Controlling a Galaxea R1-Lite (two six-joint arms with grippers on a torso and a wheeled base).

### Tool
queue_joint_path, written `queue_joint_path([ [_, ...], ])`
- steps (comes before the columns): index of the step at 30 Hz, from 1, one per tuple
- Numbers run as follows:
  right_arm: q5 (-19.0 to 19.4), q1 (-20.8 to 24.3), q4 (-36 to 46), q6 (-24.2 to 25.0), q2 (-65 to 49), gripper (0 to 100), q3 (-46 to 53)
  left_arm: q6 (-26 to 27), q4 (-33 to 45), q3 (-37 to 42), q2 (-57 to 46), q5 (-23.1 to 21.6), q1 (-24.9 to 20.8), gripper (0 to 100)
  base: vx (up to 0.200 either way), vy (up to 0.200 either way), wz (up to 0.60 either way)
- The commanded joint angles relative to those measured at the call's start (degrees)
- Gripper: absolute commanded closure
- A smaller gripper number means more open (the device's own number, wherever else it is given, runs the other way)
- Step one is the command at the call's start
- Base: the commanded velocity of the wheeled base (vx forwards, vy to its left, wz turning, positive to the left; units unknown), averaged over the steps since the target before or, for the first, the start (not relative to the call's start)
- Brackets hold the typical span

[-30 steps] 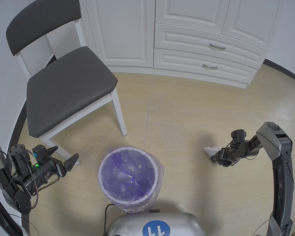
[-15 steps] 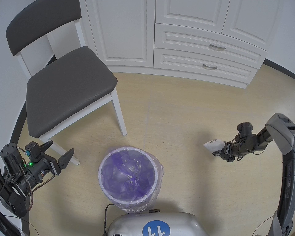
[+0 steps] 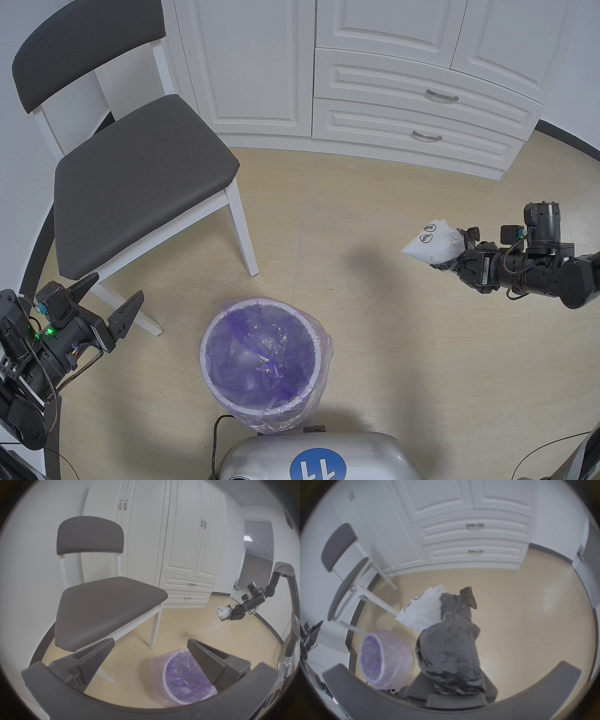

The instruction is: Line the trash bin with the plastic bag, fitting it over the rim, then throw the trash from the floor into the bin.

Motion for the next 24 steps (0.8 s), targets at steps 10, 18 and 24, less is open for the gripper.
queue_joint_path([
  [10, -13.98, 22.9, -0.08, -18.29, -16.74, 100, 10.57, 3.89, -0.03, -1.05, -4.84, 0.4, -1.43, 0, 0.0, 0.0, 0.0],
  [18, -16.44, 21.76, -1.66, -49.57, -10.14, 100, 6.7, 4.06, -0.03, -0.88, -4.49, 0.4, -3.1, 0, 0.0, 0.0, 0.0],
  [24, -10.29, 27.47, -14.93, -68.03, -6.19, 100, 8.81, 4.06, -0.03, -0.52, -4.67, 0.23, -3.1, 0, 0.0, 0.0, 0.0],
])
